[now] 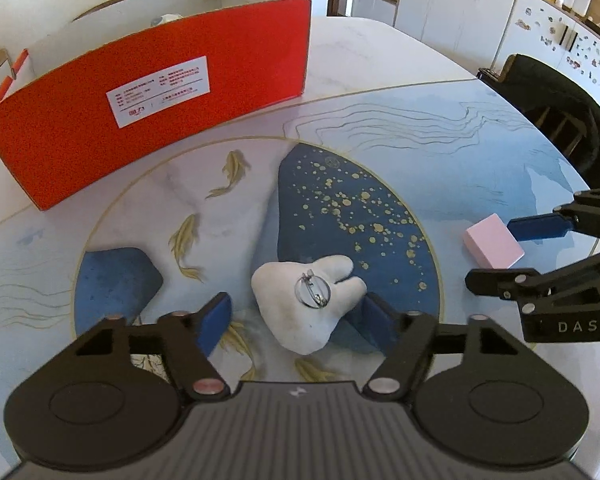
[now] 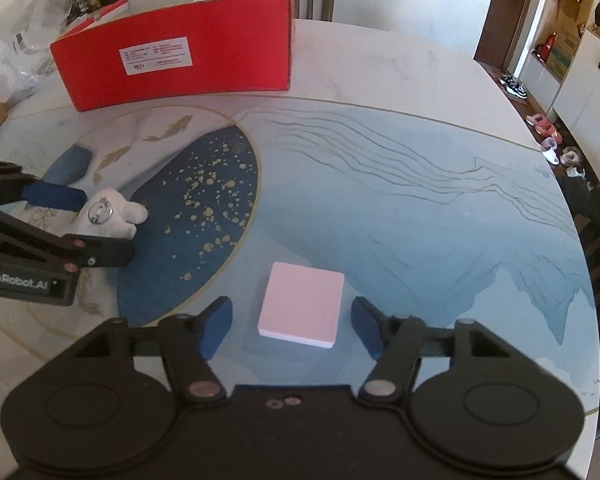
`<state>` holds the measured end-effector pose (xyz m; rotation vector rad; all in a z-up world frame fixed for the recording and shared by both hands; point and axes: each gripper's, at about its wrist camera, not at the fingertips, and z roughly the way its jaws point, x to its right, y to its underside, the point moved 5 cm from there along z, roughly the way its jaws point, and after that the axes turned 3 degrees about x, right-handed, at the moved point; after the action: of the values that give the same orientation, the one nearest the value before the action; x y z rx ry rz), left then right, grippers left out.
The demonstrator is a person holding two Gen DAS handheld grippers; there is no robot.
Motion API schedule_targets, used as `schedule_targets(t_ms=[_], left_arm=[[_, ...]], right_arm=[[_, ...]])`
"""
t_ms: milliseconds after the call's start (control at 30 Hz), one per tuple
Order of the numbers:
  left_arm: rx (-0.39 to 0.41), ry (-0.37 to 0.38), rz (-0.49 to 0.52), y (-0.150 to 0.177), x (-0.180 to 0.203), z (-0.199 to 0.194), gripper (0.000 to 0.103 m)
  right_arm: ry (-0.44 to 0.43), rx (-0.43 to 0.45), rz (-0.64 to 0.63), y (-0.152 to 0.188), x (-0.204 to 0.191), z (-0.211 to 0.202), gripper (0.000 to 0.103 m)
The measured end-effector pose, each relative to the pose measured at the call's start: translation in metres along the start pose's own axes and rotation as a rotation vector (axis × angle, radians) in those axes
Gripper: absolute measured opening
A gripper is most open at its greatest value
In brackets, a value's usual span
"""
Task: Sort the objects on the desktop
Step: 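Grasp the white plush toy with the left gripper while the right grasps the pink note pad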
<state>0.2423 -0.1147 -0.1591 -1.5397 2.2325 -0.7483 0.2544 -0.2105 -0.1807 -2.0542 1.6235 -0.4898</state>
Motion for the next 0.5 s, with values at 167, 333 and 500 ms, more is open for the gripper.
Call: schedule_targets(t_ms=[167,333,500], left_arm=[[0.01,0.013,-0.002,-0.0011,0.0002,-0.0008,0.058],[0.009,0.025,-0.012,-0.0009,-0.0011,-0.0019,0.054],[0.019,0.032,-0.022,-0.003,-0.0041,-0.0072,0.052]], right_arm=[[-0.003,0.004,-0.008,-0.0008,-0.0025,-0.0011,0.048],[-0.005,0.002,-0.004,-0.0037,-0.0029,-0.0008,0.041],[-0.005,0.019,-0.01,-0.0085,-0.0026,-0.0041,0.04]])
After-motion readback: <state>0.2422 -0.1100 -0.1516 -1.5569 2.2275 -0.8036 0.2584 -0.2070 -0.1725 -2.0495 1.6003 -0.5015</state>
